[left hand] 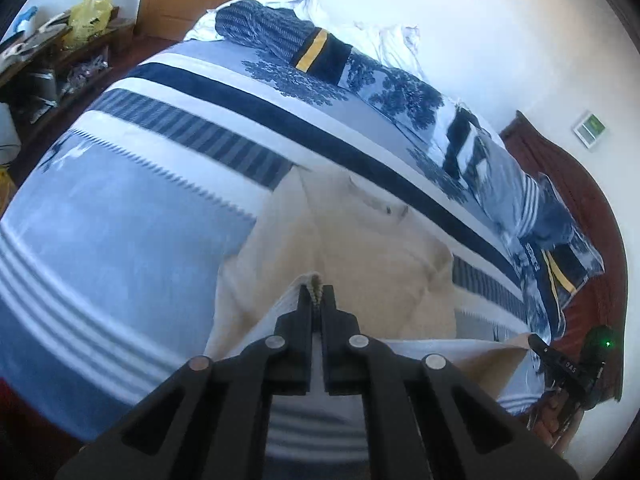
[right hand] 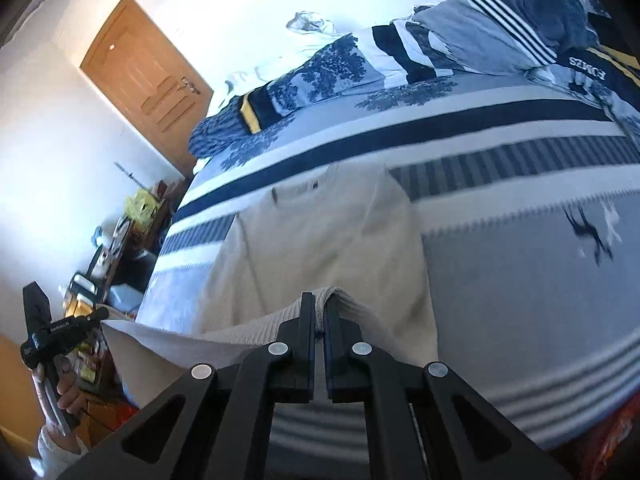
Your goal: Fold small clothes
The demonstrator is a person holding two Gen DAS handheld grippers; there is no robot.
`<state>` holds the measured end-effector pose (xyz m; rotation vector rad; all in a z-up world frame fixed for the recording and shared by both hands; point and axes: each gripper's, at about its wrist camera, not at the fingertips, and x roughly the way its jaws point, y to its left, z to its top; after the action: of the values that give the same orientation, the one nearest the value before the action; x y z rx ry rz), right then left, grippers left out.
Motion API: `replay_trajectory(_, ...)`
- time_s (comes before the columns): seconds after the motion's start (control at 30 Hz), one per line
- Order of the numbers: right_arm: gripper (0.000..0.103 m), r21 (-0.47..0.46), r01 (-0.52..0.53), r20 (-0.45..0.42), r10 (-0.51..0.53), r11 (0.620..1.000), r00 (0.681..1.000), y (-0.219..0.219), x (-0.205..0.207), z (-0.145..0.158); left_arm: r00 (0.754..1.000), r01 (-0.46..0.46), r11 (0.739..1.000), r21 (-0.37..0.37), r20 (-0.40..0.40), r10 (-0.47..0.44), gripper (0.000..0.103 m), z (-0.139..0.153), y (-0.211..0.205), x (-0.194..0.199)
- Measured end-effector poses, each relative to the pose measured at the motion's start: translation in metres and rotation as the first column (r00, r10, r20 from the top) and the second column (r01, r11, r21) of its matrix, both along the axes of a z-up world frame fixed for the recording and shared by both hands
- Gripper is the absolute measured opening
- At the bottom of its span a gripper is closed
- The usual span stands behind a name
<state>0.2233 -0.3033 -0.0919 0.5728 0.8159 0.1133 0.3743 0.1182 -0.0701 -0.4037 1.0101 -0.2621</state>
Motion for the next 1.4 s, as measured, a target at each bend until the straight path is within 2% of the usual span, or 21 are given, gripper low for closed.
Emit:
replay_trajectory(0.1, 0.002, -0.012, -0.002, -0.024, 0.002, 1.0, 1.0, -0.01, 0.057, -0.008, 1.0, 0.003, 1.0, -0.003, -0.026, -0.003, 0.003, -0.016, -0.008, 0.065)
replay_trajectory(0.27, 0.002, -0.03, -0.006, -0.091, 0.003, 1.0, 0.996, -0.028, 0.161, -0.036, 0.997, -0.008, 0.999, 0.042, -0.074, 0.011, 0.003, -0.052, -0.027, 0.161)
replay_trajectory(0.37, 0.002, -0.054, 0.005, -0.148, -0.013, 0.999, 0.989, -0.036, 0.217, -0.063, 0.99, -0.017, 0.999, 0.052, -0.137, 0.024, 0.003, -0.091, -0.04, 0.217)
replay_trajectory(0.47, 0.002, -0.064, 0.035, -0.207, -0.048, 0.997, 0.977, -0.045, 0.258, -0.095, 0.982, -0.015, 0.998, 0.068, -0.186, 0.028, 0.003, -0.125, -0.053, 0.247)
replay_trajectory(0.5, 0.002, -0.045, 0.059, -0.233, -0.068, 0.997, 0.97, -0.049, 0.269, -0.108, 0.98, -0.003, 0.993, 0.122, -0.195, 0.027, 0.003, -0.139, -0.061, 0.256)
replay_trajectory(0.57, 0.002, -0.024, 0.074, -0.274, -0.078, 0.997, 0.959, -0.051, 0.283, -0.13, 0.974, -0.004, 0.985, 0.171, -0.222, 0.042, 0.003, -0.158, -0.069, 0.262)
replay_trajectory(0.63, 0.003, -0.034, 0.067, -0.294, -0.074, 0.997, 0.953, -0.049, 0.292, -0.146, 0.968, -0.008, 0.988, 0.151, -0.246, 0.045, 0.007, -0.171, -0.07, 0.263)
replay_trajectory(0.67, 0.003, -0.046, 0.063, -0.294, -0.074, 0.997, 0.953, -0.048, 0.294, -0.149, 0.965, -0.004, 0.989, 0.147, -0.258, 0.042, 0.017, -0.172, -0.068, 0.262)
replay_trajectory(0.7, 0.004, -0.042, 0.067, -0.287, -0.076, 0.997, 0.955, -0.05, 0.292, -0.15, 0.965, -0.007, 0.99, 0.142, -0.258, 0.044, 0.036, -0.169, -0.064, 0.259)
replay_trajectory(0.73, 0.006, -0.026, 0.072, -0.277, -0.077, 0.997, 0.958, -0.053, 0.286, -0.146, 0.97, -0.012, 0.991, 0.134, -0.241, 0.045, 0.046, -0.164, -0.06, 0.254)
replay_trajectory(0.77, 0.015, -0.028, 0.081, -0.269, -0.085, 0.996, 0.959, -0.057, 0.281, -0.142, 0.977, -0.02, 0.991, 0.134, -0.209, 0.047, 0.059, -0.157, -0.054, 0.247)
replay_trajectory(0.8, 0.024, -0.051, 0.093, -0.255, -0.103, 0.994, 0.962, -0.06, 0.272, -0.135, 0.985, -0.042, 0.986, 0.161, -0.161, 0.068, 0.061, -0.145, -0.045, 0.236)
replay_trajectory(0.87, 0.072, -0.127, 0.116, -0.193, -0.139, 0.985, 0.971, -0.059, 0.246, -0.114, 0.99, -0.062, 0.978, 0.2, -0.109, 0.085, 0.063, -0.13, -0.033, 0.214)
replay_trajectory(0.9, 0.079, -0.139, 0.113, -0.163, -0.135, 0.984, 0.977, -0.059, 0.233, -0.107, 0.992, -0.067, 0.976, 0.206, -0.094, 0.088, 0.064, -0.124, -0.025, 0.198)
replay_trajectory(0.97, 0.08, -0.097, 0.07, -0.126, -0.082, 0.993, 0.989, -0.057, 0.203, -0.101, 0.993, -0.048, 0.975, 0.219, -0.097, 0.071, 0.064, -0.12, -0.017, 0.167)
replay_trajectory(1.03, 0.08, -0.057, 0.023, -0.157, -0.032, 0.998, 0.987, -0.051, 0.173, -0.108, 0.995, -0.021, 0.977, 0.213, -0.095, 0.042, 0.064, -0.122, -0.009, 0.128)
replay_trajectory(1.13, 0.08, -0.073, -0.015, -0.187, 0.001, 0.997, 0.982, -0.033, 0.119, -0.126, 0.993, -0.018, 0.968, 0.25, -0.11, 0.047, 0.065, -0.138, -0.001, 0.066)
replay_trajectory(1.2, 0.08, -0.118, -0.026, -0.212, 0.0, 0.993, 0.977, -0.022, 0.088, -0.14, 0.986, -0.026, 0.968, 0.251, -0.156, 0.067, 0.065, -0.153, 0.005, 0.036)
replay_trajectory(1.27, 0.08, -0.123, -0.032, -0.228, 0.003, 0.992, 0.974, -0.016, 0.064, -0.154, 0.979, -0.05, 0.979, 0.196, -0.183, 0.086, 0.065, -0.165, 0.014, 0.013)
replay_trajectory(1.33, 0.08, -0.108, 0.012, -0.234, -0.037, 0.994, 0.971, -0.02, 0.048, -0.161, 0.972, -0.061, 0.986, 0.153, -0.215, 0.093, 0.065, -0.175, 0.018, -0.001)
replay_trajectory(1.4, 0.08, -0.034, 0.059, -0.258, -0.065, 0.998, 0.964, -0.028, 0.038, -0.169, 0.965, -0.079, 0.994, 0.073, -0.246, 0.095, 0.065, -0.185, 0.023, -0.01)
